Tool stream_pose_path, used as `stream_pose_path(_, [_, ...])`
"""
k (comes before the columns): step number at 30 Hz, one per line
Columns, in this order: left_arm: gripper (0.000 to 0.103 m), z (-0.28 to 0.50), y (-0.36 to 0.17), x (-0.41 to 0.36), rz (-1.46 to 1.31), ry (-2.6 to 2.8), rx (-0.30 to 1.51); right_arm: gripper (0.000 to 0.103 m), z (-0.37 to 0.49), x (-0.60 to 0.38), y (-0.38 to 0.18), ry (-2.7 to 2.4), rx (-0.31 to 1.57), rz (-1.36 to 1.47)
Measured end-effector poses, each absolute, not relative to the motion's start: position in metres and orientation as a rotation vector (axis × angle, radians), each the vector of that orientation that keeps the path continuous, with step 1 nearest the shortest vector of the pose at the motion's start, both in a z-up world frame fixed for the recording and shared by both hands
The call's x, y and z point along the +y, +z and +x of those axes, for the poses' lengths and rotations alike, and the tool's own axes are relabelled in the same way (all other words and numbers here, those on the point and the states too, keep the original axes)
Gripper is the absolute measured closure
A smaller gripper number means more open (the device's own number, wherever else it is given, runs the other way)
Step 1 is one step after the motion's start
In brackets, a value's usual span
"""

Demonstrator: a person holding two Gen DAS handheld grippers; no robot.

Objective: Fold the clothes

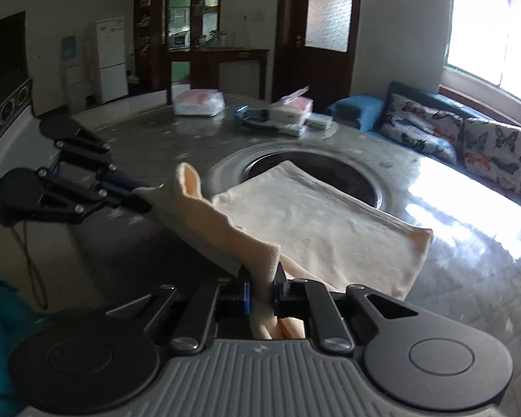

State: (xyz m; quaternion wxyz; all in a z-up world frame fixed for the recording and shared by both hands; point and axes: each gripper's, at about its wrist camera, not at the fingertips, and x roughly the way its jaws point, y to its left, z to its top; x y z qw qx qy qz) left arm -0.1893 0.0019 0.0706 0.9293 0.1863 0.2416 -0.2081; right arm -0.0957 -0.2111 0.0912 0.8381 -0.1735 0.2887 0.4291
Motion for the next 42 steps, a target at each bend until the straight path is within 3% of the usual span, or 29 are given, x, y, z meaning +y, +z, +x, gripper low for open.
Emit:
stream_pose_path(6, [0.095, -0.207, 0.077, 0.002, 0.384, -0.439, 0.492, 0.093, -0.13, -0.211, 0.095, 0.929, 0.635, -0.386])
stream_pose_path(12, [0.095, -0.189, 0.084, 0.004, 0.355, -0.415, 0.454, 0.093, -0.094, -0.206, 0.102, 0.901, 0.646, -0.369])
stream_pose_path(21, [0.096, -0.089, 0.094, 0.024, 0.268, -0.401, 0.472, 0.093, -0.012, -0.196, 0.11, 0.861, 0.69, -0.335])
stream_pose_path(27, [0.095, -0.002, 0.066, 0.033, 0.199, -0.355, 0.578, 0.093, 0.071, -0.179, 0.081, 0.808, 0.797, -0.304])
stream_pose_path(30, [0.095, 0.031, 0.045, 0.035, 0.164, -0.323, 0.646, 0.091, 0.094, -0.178, 0.057, 0.748, 0.833, -0.248])
stream_pose_path(32, [0.094, 0.041, 0.034, 0.036, 0.148, -0.296, 0.679, 0.078, 0.101, -0.181, 0.045, 0.719, 0.845, -0.216])
stream_pose_path(35, [0.09, 0.042, 0.027, 0.038, 0.141, -0.273, 0.687, 0.073, 0.1, -0.193, 0.044, 0.658, 0.819, -0.17])
stream_pose_path(42, [0.089, 0.034, 0.046, 0.041, 0.079, -0.182, 0.636, 0.073, 0.083, -0.211, 0.053, 0.571, 0.73, -0.093])
